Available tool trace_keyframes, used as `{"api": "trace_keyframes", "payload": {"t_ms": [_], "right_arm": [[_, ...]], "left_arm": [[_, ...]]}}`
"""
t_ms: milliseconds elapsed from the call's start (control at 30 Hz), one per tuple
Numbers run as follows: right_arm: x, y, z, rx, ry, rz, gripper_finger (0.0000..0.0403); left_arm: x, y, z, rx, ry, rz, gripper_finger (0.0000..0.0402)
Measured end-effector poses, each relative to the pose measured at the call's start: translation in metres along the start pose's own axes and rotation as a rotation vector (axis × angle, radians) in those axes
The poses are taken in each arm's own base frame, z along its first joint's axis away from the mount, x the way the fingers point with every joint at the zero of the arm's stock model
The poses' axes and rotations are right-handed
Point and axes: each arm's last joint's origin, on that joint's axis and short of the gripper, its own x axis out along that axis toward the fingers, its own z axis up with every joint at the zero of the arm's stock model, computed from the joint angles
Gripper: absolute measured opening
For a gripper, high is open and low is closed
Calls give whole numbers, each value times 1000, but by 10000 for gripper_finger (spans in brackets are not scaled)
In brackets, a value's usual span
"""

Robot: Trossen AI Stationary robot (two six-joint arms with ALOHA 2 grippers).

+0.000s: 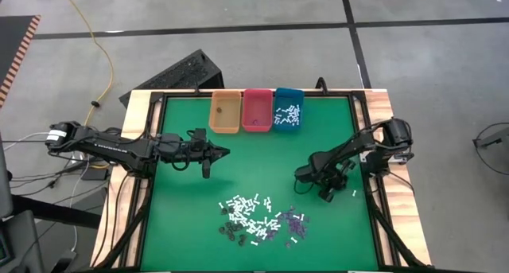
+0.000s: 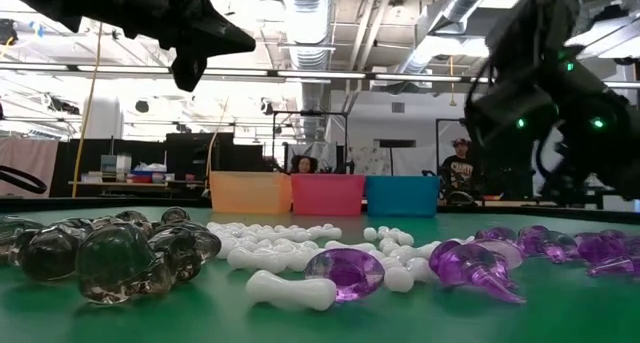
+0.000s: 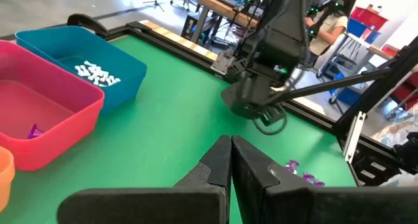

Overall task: Sort Halloween decoration
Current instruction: Put the white bone toy into the blue bin

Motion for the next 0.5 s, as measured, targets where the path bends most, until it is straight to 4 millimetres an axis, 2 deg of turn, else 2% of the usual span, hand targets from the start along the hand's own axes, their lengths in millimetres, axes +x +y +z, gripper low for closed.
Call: {"api": "trace_keyframes", "payload": {"t_ms": [167,267,400,500], "right_arm": [[-27,24,-6,92,-235,-94,16],[-42,37,-17,216,-350,-70,25],[-42,45,-38,388,-341,-19,43],[-37,46,-55,495,-444,-71,49]], "left_arm": [[0,0,0,20,-4,7,0],[0,0,0,20,-4,8,0],[0,0,0,20,-4,8,0],[0,0,0,33,-4,8,0]]}}
